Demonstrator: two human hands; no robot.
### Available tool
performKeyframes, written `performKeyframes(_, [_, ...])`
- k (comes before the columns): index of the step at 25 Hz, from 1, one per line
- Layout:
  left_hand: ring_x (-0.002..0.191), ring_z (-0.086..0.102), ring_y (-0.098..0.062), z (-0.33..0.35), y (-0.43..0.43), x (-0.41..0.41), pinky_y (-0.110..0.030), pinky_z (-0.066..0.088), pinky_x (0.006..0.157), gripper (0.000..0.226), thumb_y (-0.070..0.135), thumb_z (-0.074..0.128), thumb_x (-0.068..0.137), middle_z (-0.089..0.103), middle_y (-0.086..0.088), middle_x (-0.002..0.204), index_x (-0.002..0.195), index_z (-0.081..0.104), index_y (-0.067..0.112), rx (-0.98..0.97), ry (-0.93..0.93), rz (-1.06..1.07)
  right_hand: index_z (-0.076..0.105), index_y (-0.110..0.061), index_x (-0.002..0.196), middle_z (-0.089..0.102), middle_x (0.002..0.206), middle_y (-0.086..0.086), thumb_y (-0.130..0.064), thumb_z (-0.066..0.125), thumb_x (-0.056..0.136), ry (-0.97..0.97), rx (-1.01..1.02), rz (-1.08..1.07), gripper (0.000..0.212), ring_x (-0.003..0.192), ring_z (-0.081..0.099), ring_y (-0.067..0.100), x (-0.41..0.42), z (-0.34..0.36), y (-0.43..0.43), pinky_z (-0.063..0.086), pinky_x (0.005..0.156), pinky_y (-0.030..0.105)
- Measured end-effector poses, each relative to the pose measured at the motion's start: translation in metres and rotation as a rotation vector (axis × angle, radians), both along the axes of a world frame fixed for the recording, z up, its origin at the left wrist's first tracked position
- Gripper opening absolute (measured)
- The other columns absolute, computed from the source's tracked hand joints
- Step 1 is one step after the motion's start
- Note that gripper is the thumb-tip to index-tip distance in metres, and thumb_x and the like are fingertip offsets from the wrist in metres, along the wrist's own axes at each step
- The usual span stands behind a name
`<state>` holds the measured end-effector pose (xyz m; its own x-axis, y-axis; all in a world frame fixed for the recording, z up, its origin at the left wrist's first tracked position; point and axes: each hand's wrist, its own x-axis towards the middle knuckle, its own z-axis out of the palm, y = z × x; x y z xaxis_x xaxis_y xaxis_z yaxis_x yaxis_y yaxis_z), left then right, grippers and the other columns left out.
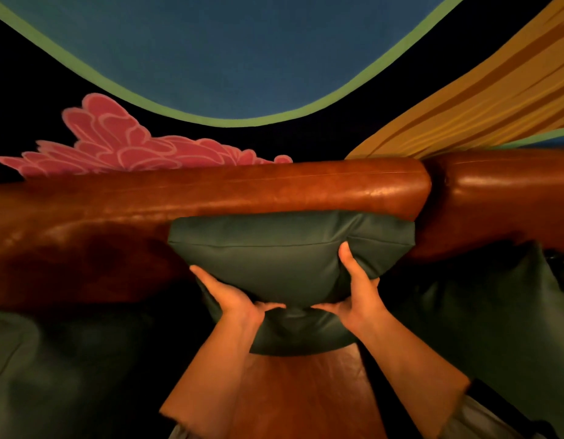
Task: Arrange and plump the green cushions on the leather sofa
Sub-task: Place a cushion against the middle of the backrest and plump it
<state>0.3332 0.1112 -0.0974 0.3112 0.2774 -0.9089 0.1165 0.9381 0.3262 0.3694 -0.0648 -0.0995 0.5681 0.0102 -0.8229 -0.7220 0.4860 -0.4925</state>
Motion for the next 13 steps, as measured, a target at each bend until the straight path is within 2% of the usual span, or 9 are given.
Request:
performKeyframes(4, [0.143,0.037,-0.046,-0.008,0.000,0.004,-0.093,0.023,0.089,0.103,0.103,0.025,0.060,0.048,-0.001,0.155,0.142,0.050,0.046,0.021,-0.019,-0.012,0.059,-0.042,0.137,0.068,0.140,-0.002,-0.058,0.102,0.044,0.026,-0.013,0.038,0.104,0.125,0.064,0.037,0.003,-0.019,0.004,0.052,0.073,0.082])
performKeyframes(10, [0.144,0.035,-0.047,-0.016,0.004,-0.006,-0.094,0.021,0.090,0.105,0.105,0.027,0.056,0.043,-0.002,0.158,0.142,0.047,0.048,0.001,-0.100,-0.087,0.055,-0.048,0.138,0.065,0.144,-0.004,-0.062,0.101,0.039,-0.006,-0.025,0.089,0.109,0.130,0.061,0.037,0.000,-0.019,0.002,0.053,0.069,0.079])
performKeyframes(13, [0.149,0.025,-0.047,-0.014,0.008,-0.010,-0.091,0.009,0.098,0.115,0.105,0.028,0.054,0.035,-0.002,0.163,0.151,0.038,0.044,-0.042,-0.093,-0.158,0.047,-0.049,0.138,0.060,0.147,-0.002,-0.065,0.096,0.037,0.026,-0.058,0.142,0.113,0.135,0.053,0.044,0.003,0.004,0.004,0.047,0.087,0.083])
